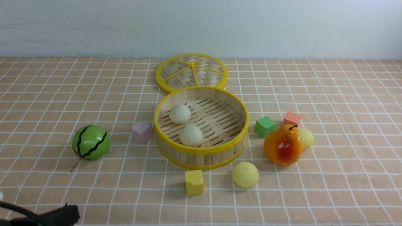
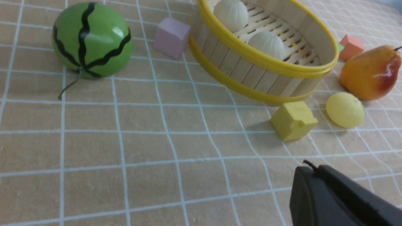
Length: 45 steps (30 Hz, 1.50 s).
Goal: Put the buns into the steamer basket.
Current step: Use the right arm to grab a steamed stuffed bun
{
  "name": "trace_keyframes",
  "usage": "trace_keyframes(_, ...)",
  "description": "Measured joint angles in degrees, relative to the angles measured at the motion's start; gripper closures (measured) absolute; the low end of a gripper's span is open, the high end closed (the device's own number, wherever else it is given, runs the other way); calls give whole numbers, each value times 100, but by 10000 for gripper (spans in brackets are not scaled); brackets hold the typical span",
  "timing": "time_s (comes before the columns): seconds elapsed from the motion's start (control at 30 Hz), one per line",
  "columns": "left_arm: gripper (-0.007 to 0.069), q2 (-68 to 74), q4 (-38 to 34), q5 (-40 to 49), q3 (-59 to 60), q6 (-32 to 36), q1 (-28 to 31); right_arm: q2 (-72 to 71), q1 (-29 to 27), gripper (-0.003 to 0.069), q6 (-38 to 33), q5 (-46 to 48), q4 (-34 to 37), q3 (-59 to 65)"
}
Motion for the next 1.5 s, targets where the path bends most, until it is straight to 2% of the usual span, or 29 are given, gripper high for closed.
trace_keyframes(0.07,638,0,0,43,28,-1,0,238,141,424,-72,493,17,-416)
trace_keyframes(0.1,638,0,0,80,33,-1,0,632,253,436,-208,1023,-30,-851)
trace_keyframes(0.13,638,0,0,89,33,-1,0,704,269,442,-270,1103,-44,-917)
trace_keyframes(0.2,638,0,0,135,35,-6,0,1840,441,494,-838,2286,-346,-1871)
trace_keyframes(0.23,638,0,0,143,35,-6,0,2036,457,504,-889,2374,-374,-1947)
trace_keyframes(0.3,638,0,-13,191,35,-6,0,3379,509,583,-1543,3498,-736,-2943)
trace_keyframes(0.33,638,0,-19,191,35,-6,0,3584,509,583,-1543,3562,-757,-3074)
trace_keyframes(0.37,638,0,-18,191,35,-6,0,4309,516,626,-1810,3957,-907,-3513)
trace_keyframes(0.4,638,0,-18,191,35,-6,0,4411,516,634,-1860,4050,-922,-3571)
trace_keyframes(0.43,638,0,-18,191,35,-6,0,5207,528,657,-1970,4382,-1006,-4020)
trace_keyframes(0.47,638,0,-18,191,35,-6,0,5304,527,658,-1994,4417,-1015,-4074)
trace_keyframes(0.5,638,0,-18,191,35,-6,0,6166,598,659,-2064,4643,-1075,-4539)
trace_keyframes(0.6,638,0,-18,195,35,-6,0,7273,906,659,-2140,4745,-1123,-5178)
trace_keyframes(0.73,638,0,-18,195,35,-6,0,8677,1834,658,-2146,4689,-1379,-6202)
trace_keyframes(0.93,638,0,-18,195,35,-6,0,9785,2619,645,-1654,4512,-2138,-7299)
trace_keyframes(1.13,638,0,-18,195,35,-6,0,10223,2688,606,-1386,4298,-2292,-7602)
trace_keyframes(1.3,637,0,-18,195,35,-6,0,10482,2688,522,-1344,3760,-2226,-7628)
trace_keyframes(1.4,636,0,-18,195,35,-6,0,10633,2688,426,-1339,3421,-2077,-7632)
trace_keyframes(1.5,636,0,-18,195,35,-11,0,10788,2688,370,-1339,3223,-2064,-7632)
